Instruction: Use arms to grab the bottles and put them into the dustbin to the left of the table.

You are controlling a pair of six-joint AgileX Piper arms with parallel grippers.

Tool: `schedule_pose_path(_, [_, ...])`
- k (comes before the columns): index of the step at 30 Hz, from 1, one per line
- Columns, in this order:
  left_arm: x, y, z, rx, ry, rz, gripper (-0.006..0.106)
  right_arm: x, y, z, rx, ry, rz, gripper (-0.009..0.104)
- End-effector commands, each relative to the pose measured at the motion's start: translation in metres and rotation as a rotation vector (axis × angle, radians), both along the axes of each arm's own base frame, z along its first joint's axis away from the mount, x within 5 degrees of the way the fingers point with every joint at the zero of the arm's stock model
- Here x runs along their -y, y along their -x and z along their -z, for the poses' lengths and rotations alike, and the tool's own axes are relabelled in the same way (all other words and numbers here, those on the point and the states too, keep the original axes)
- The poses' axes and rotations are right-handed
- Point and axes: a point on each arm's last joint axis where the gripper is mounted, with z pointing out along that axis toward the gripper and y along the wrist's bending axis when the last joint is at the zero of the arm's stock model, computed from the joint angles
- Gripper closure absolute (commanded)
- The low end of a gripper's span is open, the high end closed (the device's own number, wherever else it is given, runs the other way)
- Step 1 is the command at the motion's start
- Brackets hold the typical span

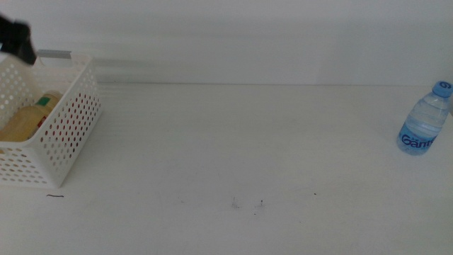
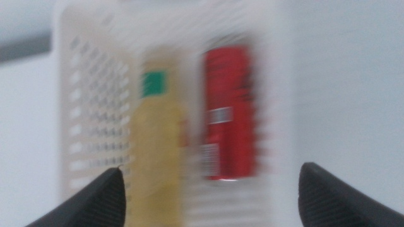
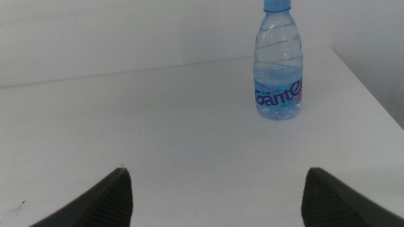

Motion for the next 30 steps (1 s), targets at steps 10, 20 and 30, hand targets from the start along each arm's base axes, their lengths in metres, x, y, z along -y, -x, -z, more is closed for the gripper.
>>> schedule_pose_path(10, [0.127, 0.142, -0.066, 0.429, 0.196, 0.416, 0.007, 0.0, 0.0, 0.0, 0.008, 0.006, 0.005, 0.026])
schedule_pose_path(20, [0.151, 0.235, -0.081, 0.569, 0.389, 0.57, 0.007, 0.0, 0.0, 0.0, 0.008, 0.006, 0.005, 0.026])
schedule_pose_path(30, [0.132, 0.27, -0.088, 0.564, 0.366, 0.4, 0.007, 0.0, 0.0, 0.0, 0.008, 0.006, 0.005, 0.026])
